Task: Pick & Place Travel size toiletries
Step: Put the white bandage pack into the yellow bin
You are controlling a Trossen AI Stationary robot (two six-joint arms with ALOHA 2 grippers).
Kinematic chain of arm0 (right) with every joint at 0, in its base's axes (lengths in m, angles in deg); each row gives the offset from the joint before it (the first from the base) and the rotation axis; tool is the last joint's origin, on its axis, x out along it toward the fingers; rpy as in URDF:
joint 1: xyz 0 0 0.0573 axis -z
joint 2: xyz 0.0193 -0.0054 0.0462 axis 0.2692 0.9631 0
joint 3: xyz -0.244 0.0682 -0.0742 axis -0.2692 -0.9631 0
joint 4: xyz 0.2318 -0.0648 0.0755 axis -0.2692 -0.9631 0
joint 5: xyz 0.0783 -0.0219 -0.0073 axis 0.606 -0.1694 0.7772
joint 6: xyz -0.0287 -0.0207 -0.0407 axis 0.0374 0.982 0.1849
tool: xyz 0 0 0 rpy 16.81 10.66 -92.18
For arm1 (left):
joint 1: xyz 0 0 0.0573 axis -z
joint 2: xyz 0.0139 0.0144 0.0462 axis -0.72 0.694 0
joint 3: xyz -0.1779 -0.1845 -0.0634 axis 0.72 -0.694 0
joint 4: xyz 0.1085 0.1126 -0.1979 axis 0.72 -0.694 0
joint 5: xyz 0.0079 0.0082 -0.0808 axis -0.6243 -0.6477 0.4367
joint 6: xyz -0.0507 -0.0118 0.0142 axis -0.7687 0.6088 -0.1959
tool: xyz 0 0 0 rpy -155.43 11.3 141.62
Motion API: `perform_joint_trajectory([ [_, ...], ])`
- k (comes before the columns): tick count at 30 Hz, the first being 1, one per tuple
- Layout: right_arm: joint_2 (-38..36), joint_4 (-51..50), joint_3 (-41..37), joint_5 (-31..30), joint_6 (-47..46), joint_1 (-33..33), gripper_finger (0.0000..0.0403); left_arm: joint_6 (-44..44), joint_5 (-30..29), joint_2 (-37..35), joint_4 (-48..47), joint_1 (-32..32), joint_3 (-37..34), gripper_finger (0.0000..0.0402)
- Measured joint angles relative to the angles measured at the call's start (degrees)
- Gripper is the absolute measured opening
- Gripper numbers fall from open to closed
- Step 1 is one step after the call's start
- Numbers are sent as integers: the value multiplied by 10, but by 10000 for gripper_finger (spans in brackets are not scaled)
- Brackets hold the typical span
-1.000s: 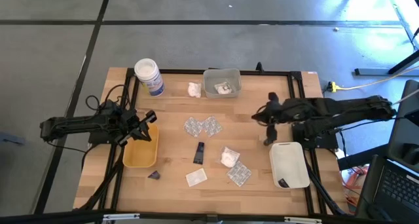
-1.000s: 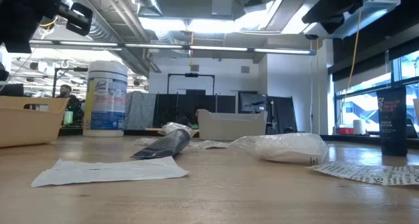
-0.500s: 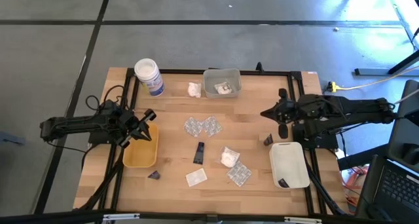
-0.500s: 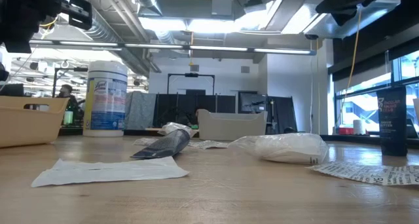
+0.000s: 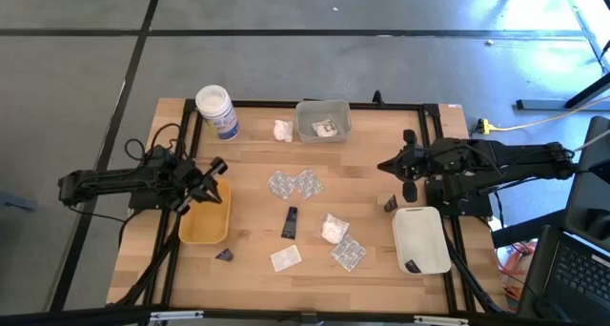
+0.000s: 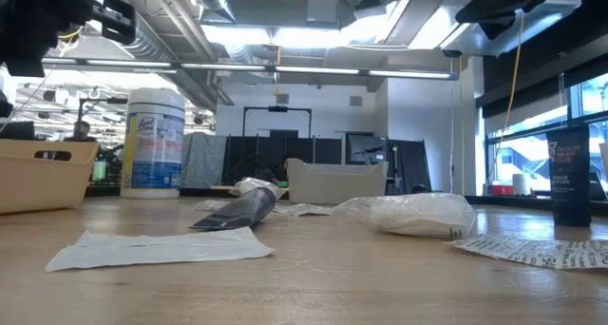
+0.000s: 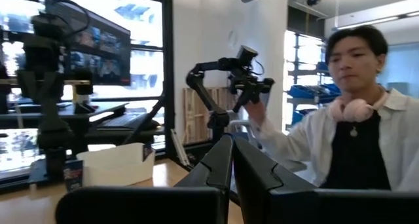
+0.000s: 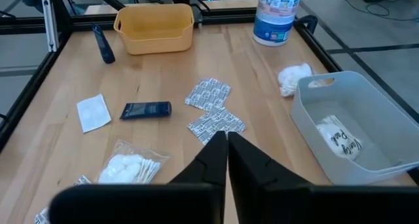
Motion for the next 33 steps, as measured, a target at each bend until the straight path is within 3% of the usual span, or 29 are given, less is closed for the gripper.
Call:
perform_joint_trajectory([
  [5, 0, 0, 0, -1, 0, 0, 9, -3, -59, 0, 11, 0, 0, 11],
  [11, 0, 0, 0, -1, -1, 0, 13, 3, -205, 3, 28, 0, 17, 11],
  [18, 0, 0, 0, -1, -1, 0, 39, 0, -240, 51, 25, 0, 52, 6],
  [22, 0, 0, 0, 0, -1, 0, 50, 14, -256, 109, 25, 0, 90, 4],
  [27, 0, 0, 0, 0, -1, 0, 62, 40, -342, 180, 26, 0, 135, 5],
  [33, 0, 0, 0, 0, -1, 0, 74, 64, -362, 266, 42, 1, 188, 10],
])
